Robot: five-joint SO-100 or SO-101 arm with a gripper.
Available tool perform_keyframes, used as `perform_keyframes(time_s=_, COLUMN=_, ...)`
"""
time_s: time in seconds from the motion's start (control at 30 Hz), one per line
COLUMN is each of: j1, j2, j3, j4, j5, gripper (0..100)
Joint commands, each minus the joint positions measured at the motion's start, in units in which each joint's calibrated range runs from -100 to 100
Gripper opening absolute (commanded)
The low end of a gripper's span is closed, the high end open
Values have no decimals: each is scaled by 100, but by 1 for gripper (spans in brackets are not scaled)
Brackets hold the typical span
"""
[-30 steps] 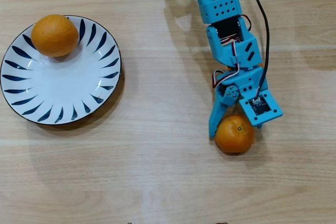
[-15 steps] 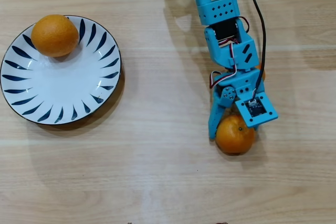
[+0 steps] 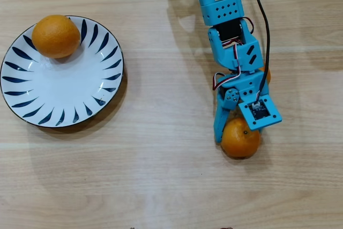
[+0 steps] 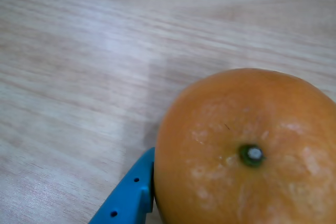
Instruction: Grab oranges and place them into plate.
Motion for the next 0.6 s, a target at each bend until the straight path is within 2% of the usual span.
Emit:
perform_keyframes(time_s=0.0, j1=13, j2=-186, j3=-289, j4=-64, j5=9, gripper=31)
perform_keyframes(time_s=0.27, j1=199, j2=-1429, j3=281, j4=-38, j5=197, gripper=32)
perform_keyframes(time_s=0.5, j1=739, j2=-3018, j3=1793, j4=-30, j5=343, gripper=32)
perform_keyframes(time_s=0.57, j1=941, j2=-3398, j3=2029, j4=263, j5=370, gripper=32)
